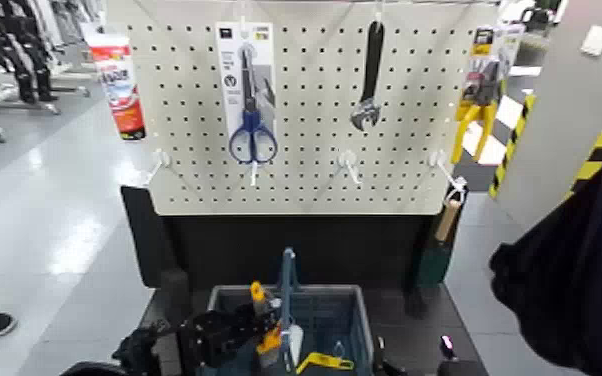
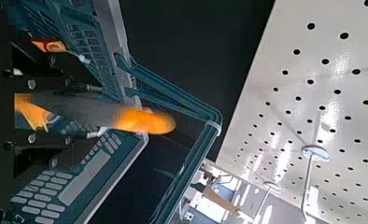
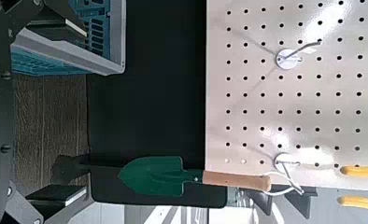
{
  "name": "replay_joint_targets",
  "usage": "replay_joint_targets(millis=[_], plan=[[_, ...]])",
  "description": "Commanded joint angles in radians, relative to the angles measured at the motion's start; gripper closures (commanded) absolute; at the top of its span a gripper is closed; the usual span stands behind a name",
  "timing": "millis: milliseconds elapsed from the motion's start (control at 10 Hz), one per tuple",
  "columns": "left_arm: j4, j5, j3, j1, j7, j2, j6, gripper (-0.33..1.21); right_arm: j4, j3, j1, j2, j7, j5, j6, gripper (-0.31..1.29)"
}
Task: Put the yellow paint brush into the crate.
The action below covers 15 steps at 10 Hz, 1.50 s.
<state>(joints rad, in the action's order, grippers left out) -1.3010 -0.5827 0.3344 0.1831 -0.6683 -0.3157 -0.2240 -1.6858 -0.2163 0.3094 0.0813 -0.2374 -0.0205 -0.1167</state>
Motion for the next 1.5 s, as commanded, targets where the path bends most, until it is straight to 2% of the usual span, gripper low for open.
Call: replay_joint_targets(millis=[100, 200, 600, 900, 1100, 1500], plan=[[-0.012, -0.005, -0.006, -0.008, -0.002, 0.003, 0.015, 0.11, 0.000, 0.000, 0.000, 0.000, 0.000, -0.006, 0.000, 0.14], [-0.027, 0.000, -0.014, -0.016, -0.001, 0.006, 0.026, 0.02, 0.000, 0.002, 0.002, 0.000, 0.000, -0.006, 0.000, 0.14], [-0.201, 0.063, -0.109, -0.082, 0.055, 0.014, -0.040, 0.09, -0.002, 0.002, 0.002, 0.000, 0.000, -0.006, 0.003, 0.14], [-0.348, 0.133, -0.175, -0.154, 0.118, 0.017, -0.015, 0.10, -0.003, 0.000, 0.002, 0.000, 0.000, -0.006, 0.006, 0.14], [-0.449, 0.236, -0.232, -0.232, 0.210, 0.046, 0.031, 0.10, -0.003, 0.003, 0.003, 0.000, 0.000, -0.007, 0.003, 0.14], [-0.526, 0.405, -0.298, -0.409, 0.426, 0.124, 0.201, 0.10, -0.008, 0.012, 0.011, -0.005, 0.000, -0.009, 0.000, 0.14]])
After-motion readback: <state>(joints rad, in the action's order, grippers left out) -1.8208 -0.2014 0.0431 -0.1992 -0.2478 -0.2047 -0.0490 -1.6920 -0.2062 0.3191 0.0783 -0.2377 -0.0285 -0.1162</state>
